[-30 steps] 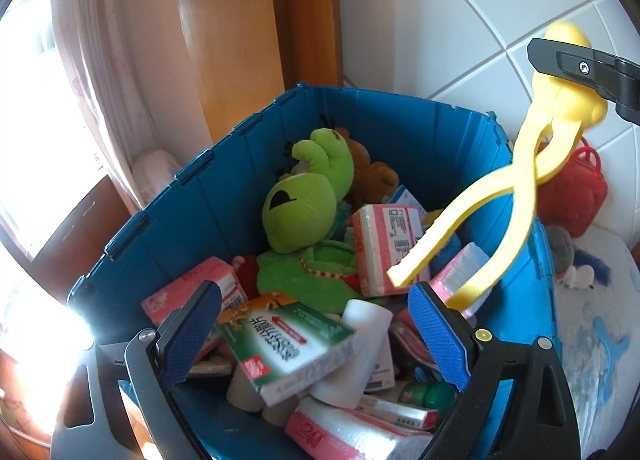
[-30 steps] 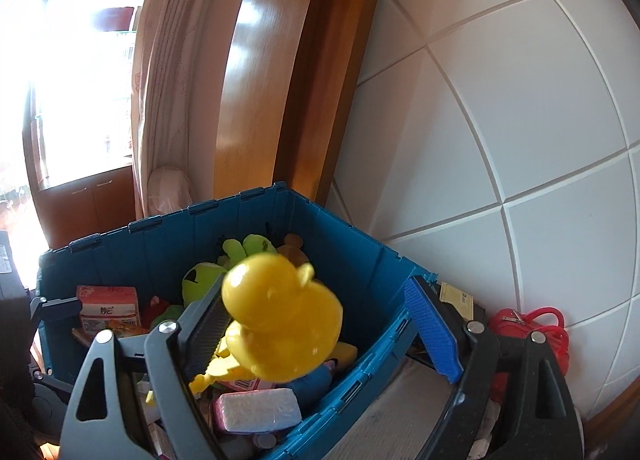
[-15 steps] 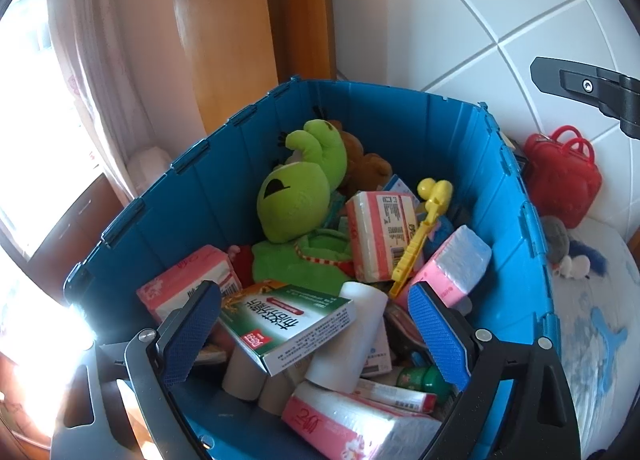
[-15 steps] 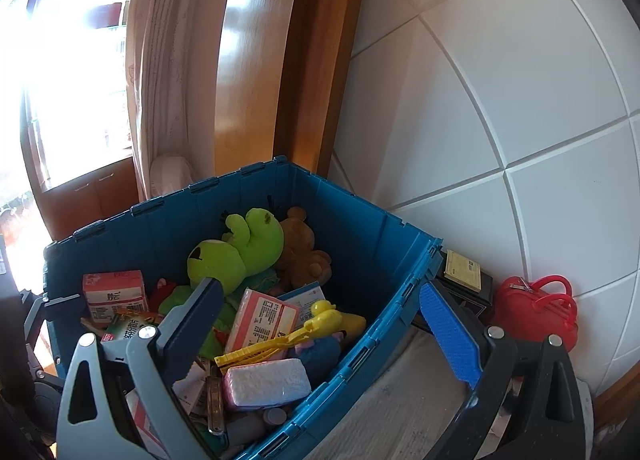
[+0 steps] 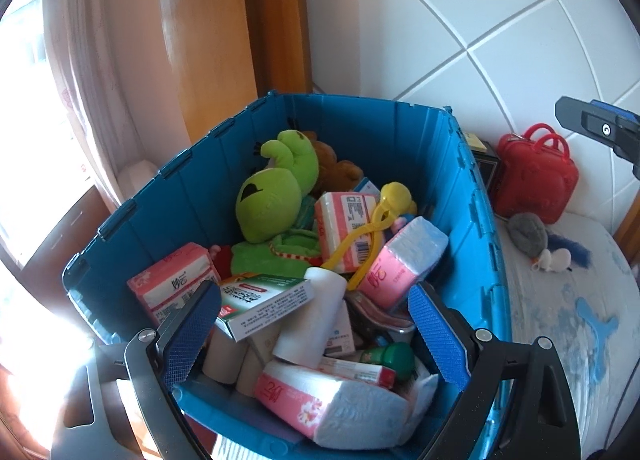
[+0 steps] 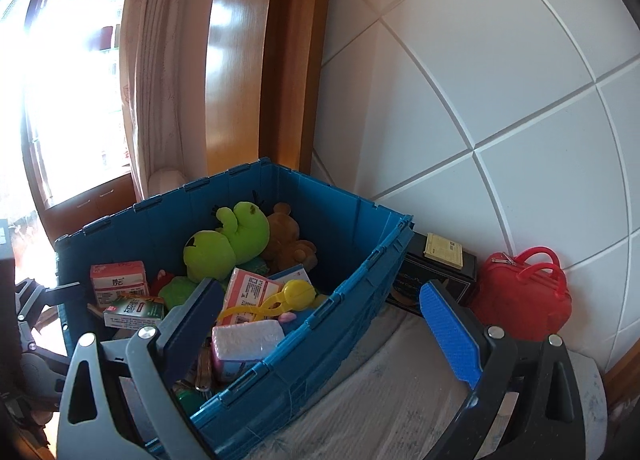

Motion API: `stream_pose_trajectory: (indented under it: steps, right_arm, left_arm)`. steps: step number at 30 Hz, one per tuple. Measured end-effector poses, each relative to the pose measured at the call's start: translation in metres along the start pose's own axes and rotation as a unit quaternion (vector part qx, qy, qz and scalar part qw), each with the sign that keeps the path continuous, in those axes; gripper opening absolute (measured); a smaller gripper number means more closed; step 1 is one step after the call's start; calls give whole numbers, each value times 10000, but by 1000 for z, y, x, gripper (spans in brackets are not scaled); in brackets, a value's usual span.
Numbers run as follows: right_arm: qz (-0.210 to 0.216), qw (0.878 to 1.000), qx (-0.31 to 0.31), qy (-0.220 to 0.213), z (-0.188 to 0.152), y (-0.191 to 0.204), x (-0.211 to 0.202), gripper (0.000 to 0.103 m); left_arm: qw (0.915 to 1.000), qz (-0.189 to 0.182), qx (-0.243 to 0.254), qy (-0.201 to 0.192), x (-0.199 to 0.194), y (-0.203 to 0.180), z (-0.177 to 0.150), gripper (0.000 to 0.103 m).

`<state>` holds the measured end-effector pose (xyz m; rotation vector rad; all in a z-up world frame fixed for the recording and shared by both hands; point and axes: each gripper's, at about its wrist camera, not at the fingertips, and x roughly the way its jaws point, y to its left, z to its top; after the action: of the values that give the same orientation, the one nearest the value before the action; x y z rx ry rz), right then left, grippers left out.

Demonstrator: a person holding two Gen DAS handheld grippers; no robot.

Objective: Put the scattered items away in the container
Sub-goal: 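Move both tools back from the crate toward the plush toys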

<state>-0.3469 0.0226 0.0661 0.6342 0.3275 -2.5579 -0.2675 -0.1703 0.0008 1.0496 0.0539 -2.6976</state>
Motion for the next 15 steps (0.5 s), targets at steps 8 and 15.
stream_pose_trajectory:
  steps: [8, 15]
  right_arm:
    - [-417, 9957, 827, 69, -77, -81, -52, 103]
    - [-1088, 9828, 1470, 256, -154, -155, -109, 103]
  left_arm:
    - [9967, -418, 409, -571, -52, -57, -14, 99]
    - [9885, -1120, 688, -743, -74, -130, -29, 102]
